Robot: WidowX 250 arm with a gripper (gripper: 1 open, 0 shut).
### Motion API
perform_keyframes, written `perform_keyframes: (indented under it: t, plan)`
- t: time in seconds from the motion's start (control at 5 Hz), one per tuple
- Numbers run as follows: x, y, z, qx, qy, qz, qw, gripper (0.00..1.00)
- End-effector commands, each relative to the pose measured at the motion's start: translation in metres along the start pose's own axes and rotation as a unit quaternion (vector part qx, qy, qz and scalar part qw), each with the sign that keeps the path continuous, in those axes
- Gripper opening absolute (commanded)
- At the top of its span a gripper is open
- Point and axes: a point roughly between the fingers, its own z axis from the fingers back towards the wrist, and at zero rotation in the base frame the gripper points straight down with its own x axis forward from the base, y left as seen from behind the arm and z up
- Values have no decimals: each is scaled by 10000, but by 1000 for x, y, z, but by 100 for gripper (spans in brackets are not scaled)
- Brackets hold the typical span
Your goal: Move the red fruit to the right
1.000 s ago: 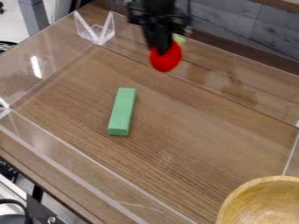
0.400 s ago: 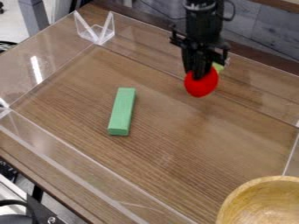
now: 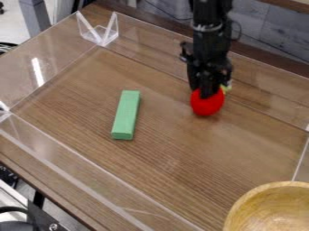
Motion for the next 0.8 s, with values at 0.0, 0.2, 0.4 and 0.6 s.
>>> perform_keyframes:
  t: [0.0,0.2,0.4,0.6]
  plan:
    - [8,5,18,134,-271,98,9995,0]
    - [8,6,22,206,-287,152,9993,0]
    - [15,5,25,206,-286,142,9993,0]
    - [20,2,26,169,-289,138,9993,100]
